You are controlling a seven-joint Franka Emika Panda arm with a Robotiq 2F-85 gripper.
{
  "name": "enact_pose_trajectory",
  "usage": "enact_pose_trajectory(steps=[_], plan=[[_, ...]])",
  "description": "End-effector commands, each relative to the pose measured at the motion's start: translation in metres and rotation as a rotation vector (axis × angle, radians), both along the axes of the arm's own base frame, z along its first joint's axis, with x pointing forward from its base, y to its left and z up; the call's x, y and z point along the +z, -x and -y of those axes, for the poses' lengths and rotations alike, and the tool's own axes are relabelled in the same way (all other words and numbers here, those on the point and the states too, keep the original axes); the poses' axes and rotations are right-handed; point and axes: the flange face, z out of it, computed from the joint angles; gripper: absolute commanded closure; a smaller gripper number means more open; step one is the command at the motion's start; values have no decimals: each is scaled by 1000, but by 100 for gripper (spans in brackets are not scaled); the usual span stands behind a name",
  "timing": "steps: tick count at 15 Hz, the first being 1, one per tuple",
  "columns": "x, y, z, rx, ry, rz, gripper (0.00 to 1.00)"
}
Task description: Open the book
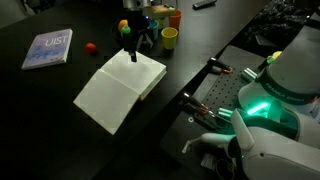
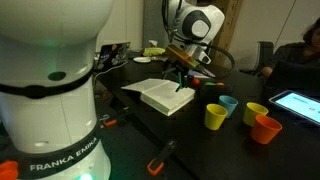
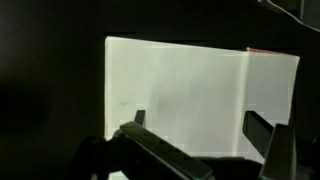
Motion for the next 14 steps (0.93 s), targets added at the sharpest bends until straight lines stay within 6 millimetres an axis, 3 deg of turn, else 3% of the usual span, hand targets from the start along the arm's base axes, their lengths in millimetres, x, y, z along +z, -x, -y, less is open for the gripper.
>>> enact_pose_trajectory(steps=[1,7,14], plan=[[-11,3,15,-62,19,4,0],[-36,9,31,-99,36,-10,0],[-61,12,26,-97,34,-35,0]])
